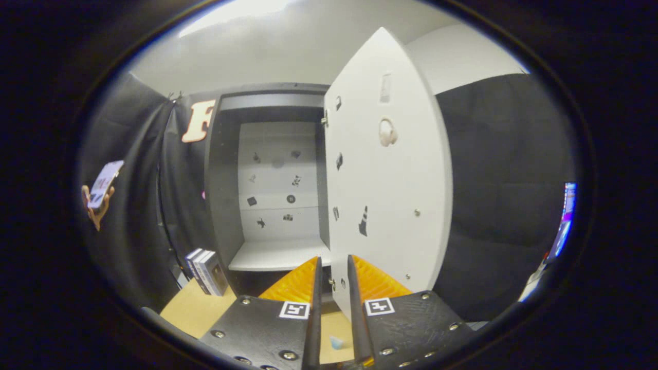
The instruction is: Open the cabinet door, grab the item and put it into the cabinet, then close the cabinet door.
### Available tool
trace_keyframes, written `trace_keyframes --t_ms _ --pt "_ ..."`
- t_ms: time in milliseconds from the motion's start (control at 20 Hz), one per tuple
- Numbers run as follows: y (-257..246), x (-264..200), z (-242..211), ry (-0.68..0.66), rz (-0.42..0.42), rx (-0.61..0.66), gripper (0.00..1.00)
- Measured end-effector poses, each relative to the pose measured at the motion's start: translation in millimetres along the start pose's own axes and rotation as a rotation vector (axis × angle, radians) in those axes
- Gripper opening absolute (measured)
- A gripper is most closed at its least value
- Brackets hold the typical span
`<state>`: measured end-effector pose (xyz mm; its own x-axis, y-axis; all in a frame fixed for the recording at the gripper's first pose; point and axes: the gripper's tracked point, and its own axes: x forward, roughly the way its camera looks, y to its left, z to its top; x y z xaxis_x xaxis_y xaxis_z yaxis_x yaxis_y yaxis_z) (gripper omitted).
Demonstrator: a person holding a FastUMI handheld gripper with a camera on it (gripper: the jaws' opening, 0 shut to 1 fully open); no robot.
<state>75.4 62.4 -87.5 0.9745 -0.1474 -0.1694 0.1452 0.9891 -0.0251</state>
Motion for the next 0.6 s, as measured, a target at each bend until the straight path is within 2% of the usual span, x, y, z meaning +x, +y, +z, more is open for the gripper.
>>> trace_keyframes --t_ms 200,600 --pt "20 26 -42 0.077 0.008 -0.061 0.25" --pt "15 66 -168 0.315 -0.03 -0.055 0.25"
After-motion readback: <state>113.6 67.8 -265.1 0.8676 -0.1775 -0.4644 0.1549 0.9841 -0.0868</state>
